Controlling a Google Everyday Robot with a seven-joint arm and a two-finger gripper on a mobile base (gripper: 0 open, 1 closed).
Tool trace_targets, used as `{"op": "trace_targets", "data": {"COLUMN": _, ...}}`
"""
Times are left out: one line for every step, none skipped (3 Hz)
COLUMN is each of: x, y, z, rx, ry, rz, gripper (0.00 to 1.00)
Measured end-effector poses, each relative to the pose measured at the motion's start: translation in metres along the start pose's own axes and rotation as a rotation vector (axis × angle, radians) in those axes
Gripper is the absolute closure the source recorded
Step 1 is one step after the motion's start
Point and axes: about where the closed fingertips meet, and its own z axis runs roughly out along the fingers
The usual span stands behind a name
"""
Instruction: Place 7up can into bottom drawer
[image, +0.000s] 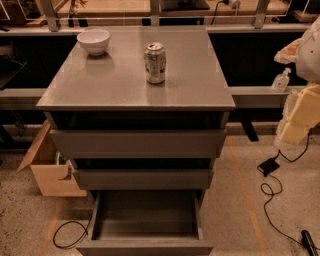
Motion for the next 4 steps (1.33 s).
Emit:
{"op": "trace_targets", "data": {"x": 0.000, "y": 0.000, "z": 0.000, "rx": 0.000, "ry": 0.000, "rz": 0.000, "gripper": 0.00}}
{"op": "trace_targets", "data": {"x": -0.028, "y": -0.024, "z": 0.026, "rx": -0.028, "ry": -0.054, "rz": 0.013, "gripper": 0.00}}
{"op": "trace_targets", "data": {"x": -0.066, "y": -0.058, "z": 0.064, "rx": -0.042, "ry": -0.111, "rz": 0.054, "gripper": 0.00}}
{"op": "trace_targets", "data": {"x": -0.097, "y": -0.090, "z": 0.094, "rx": -0.020, "ry": -0.187, "rz": 0.172, "gripper": 0.00}}
